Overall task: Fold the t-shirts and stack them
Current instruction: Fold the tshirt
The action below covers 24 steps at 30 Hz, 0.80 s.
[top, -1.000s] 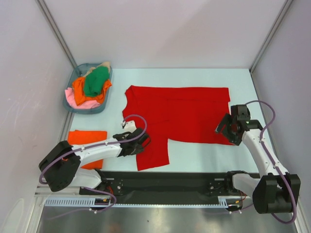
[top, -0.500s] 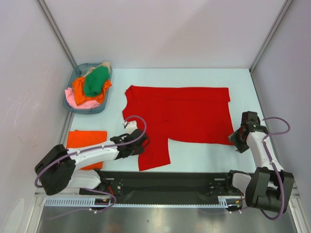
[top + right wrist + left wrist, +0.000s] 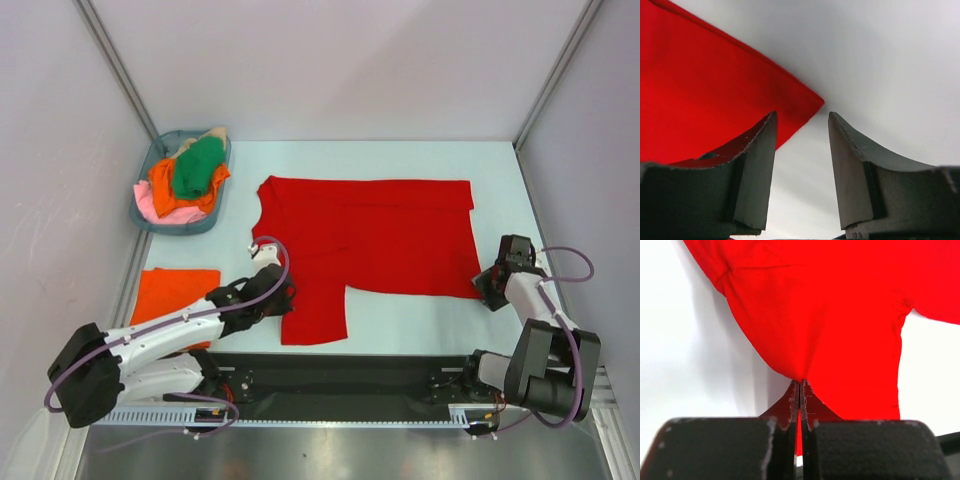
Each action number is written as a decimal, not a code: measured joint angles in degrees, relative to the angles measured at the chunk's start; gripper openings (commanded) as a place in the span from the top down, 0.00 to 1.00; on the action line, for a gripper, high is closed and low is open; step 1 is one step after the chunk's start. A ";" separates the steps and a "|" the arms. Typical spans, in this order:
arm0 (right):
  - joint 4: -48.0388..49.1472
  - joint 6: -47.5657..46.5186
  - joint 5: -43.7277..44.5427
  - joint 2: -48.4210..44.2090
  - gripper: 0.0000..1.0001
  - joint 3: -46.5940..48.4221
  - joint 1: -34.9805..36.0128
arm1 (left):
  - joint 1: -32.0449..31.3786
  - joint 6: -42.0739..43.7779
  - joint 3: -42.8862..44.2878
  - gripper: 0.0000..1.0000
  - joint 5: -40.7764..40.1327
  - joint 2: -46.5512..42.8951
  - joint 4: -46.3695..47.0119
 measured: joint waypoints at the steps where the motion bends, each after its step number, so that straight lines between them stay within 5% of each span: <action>1: 0.83 0.04 -0.20 0.48 0.51 -0.35 -0.07 | 0.00 0.07 -0.22 1.00 0.00 -0.24 0.00; 7: 5.03 0.96 -0.17 3.45 0.60 -0.37 -0.22 | 0.00 0.46 -0.66 1.00 -0.15 -2.19 -0.09; 12: 7.48 1.62 0.35 4.74 0.88 -0.57 -0.33 | -0.02 0.48 -0.66 1.00 -0.79 -5.03 -0.15; 24: 6.75 0.81 0.68 4.76 1.00 -0.20 -0.04 | -0.04 0.42 -0.31 1.00 -1.81 -5.51 -0.98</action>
